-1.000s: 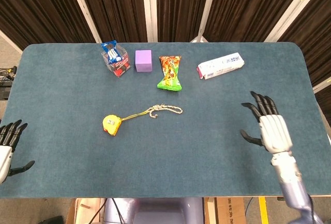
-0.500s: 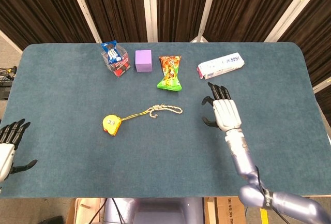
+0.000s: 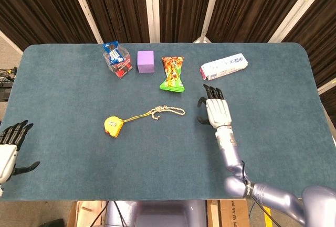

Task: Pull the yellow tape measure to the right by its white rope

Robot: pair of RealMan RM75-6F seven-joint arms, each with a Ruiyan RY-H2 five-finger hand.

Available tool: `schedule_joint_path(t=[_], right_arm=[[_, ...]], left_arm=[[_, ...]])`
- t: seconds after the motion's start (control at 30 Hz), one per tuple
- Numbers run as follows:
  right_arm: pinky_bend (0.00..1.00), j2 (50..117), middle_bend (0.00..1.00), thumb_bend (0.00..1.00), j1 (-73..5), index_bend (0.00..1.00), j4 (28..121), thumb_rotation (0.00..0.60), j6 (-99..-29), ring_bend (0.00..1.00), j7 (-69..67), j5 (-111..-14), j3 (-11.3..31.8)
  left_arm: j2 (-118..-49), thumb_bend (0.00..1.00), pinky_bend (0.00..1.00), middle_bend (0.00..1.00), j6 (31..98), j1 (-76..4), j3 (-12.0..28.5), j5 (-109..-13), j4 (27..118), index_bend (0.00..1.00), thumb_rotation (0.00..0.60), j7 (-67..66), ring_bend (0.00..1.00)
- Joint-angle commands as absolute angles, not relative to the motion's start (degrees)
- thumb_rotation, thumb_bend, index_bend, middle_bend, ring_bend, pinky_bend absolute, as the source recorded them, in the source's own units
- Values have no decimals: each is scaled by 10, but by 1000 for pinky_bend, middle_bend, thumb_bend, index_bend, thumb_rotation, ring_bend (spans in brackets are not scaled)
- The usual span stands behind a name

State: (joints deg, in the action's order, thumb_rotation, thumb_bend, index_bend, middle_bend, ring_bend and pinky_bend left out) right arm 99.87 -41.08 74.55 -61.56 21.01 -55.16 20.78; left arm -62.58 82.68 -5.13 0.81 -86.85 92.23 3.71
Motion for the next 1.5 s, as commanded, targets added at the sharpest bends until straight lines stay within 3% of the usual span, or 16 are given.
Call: schedule_joint_path(t=[0.03, 0.63, 1.5], right_arm=[[0, 1021, 83, 257, -422, 507, 715, 600, -606, 0, 201, -542, 211], [0, 1113, 99, 282, -465, 527, 607, 600, -573, 0, 154, -522, 234], [0, 1149, 110, 336, -479, 555, 566, 600, -563, 0, 135, -523, 245]], left_arm=[[-626, 0, 0, 0, 825, -52, 8, -867, 923, 0, 600, 36, 0], [-623, 0, 0, 0, 818, -53, 10, -854, 926, 0, 600, 40, 0], [-619, 0, 0, 0, 816, -51, 7, -850, 933, 0, 600, 45, 0]])
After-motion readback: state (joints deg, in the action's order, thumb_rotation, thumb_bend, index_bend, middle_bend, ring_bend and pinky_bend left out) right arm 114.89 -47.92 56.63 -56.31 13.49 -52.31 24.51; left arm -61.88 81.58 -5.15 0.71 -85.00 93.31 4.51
